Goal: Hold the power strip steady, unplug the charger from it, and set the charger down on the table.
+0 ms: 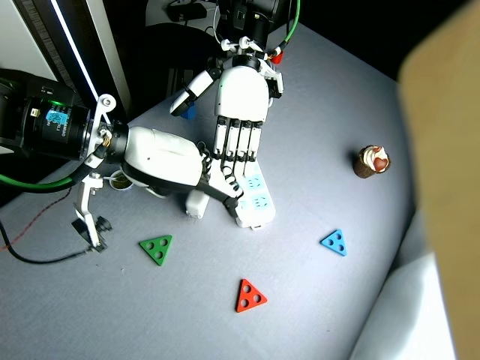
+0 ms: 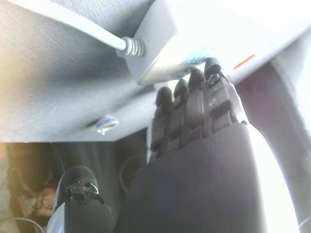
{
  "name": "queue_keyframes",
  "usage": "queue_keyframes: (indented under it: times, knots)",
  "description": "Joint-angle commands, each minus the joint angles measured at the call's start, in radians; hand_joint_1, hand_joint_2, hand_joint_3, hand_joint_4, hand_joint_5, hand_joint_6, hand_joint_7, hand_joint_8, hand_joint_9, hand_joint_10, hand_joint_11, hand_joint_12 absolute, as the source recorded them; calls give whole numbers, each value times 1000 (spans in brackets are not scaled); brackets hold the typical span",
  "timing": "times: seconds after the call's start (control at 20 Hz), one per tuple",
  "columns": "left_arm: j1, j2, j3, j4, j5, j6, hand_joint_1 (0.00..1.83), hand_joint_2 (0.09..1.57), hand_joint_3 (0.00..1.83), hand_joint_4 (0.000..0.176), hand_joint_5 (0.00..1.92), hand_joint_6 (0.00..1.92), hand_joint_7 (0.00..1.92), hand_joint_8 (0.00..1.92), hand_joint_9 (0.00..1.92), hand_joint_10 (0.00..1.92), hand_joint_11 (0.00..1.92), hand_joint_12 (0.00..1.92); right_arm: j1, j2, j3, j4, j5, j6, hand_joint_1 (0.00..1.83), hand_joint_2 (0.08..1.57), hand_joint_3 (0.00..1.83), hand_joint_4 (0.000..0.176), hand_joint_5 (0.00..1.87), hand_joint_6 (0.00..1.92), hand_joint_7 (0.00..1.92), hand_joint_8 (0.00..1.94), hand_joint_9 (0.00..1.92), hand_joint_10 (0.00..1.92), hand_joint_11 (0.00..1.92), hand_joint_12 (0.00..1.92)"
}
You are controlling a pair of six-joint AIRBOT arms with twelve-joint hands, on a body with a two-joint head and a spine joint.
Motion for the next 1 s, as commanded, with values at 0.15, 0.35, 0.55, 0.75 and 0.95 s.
queue_keyframes:
  times: [0.15,0.35,0.55,0.75,0.95]
  knots:
    - [-6,0,-5,-4,-67,-3,0,966,1,0,150,7,130,10,111,6,100,14,47,73,-38,127,10,-3,667,857,0,0,193,0,217,0,233,0,92,440]
    - [-9,8,-8,-4,-69,-3,0,959,0,0,154,6,132,7,99,1,70,1,68,184,-107,203,-28,-5,539,869,3,0,79,0,101,0,115,0,3,421]
    - [-43,34,-16,-4,-63,1,0,965,1,0,150,2,122,1,85,0,58,0,76,286,-142,192,-94,-8,426,872,0,0,11,2,38,1,35,0,0,188]
    - [-110,62,-27,-3,-26,7,0,969,2,0,130,0,129,3,100,5,71,6,114,371,-169,189,-121,-9,416,890,3,0,4,0,28,2,22,1,0,146]
    - [-181,88,-48,-3,9,7,0,995,10,0,93,0,104,0,93,3,91,14,129,461,-205,99,-125,-10,492,866,0,0,24,1,94,3,95,2,0,267]
